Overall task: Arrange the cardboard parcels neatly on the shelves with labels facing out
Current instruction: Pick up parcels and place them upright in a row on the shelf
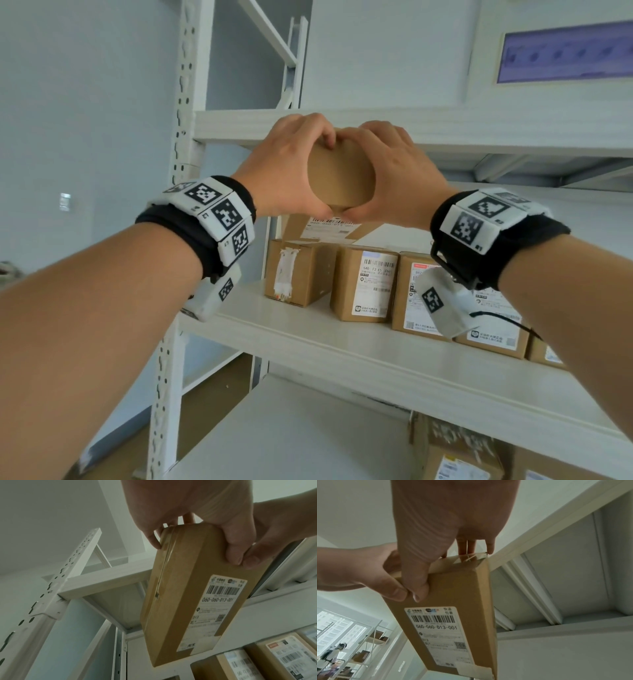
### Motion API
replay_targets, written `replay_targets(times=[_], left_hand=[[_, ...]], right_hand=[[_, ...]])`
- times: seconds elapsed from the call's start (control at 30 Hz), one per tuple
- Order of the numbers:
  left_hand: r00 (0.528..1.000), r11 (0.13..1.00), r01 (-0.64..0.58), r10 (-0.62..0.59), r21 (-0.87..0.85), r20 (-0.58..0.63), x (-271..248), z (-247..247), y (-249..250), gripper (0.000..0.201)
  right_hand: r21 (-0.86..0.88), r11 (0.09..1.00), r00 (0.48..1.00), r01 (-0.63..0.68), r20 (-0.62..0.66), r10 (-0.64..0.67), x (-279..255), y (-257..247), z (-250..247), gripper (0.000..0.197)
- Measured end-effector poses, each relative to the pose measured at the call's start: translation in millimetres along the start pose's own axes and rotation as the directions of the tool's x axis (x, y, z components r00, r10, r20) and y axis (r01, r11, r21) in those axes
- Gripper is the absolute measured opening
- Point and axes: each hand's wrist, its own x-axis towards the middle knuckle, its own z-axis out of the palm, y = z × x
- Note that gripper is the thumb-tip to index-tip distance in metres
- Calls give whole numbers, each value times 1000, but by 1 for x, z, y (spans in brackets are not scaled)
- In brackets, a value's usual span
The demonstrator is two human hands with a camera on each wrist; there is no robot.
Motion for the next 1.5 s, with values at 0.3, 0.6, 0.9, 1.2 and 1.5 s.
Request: replay_targets(times=[0.3, 0.6, 0.9, 1.2, 1.5], left_hand=[[986, 996, 74, -67, -40, 152, 13, -35, 25, 80], [889, 888, 313, -149, -337, 434, 12, -6, 39, 80], [827, 790, 405, -102, -460, 553, 27, 92, 69, 64], [843, 691, 499, -248, -523, 477, 57, 123, 27, 35], [764, 989, 131, -148, 74, 628, 50, 197, -21, 45]], right_hand=[[104, 993, 995, -56, 90, 46, 2, -6, -33, 91], [59, 981, 899, -187, 413, 146, -13, 4, -52, 80], [-118, 943, 732, -310, 603, 317, -49, 57, -44, 69], [-134, 902, 680, -411, 614, 401, -62, 90, -29, 59], [-320, 875, 619, -363, 619, 483, -48, 90, -24, 81]])
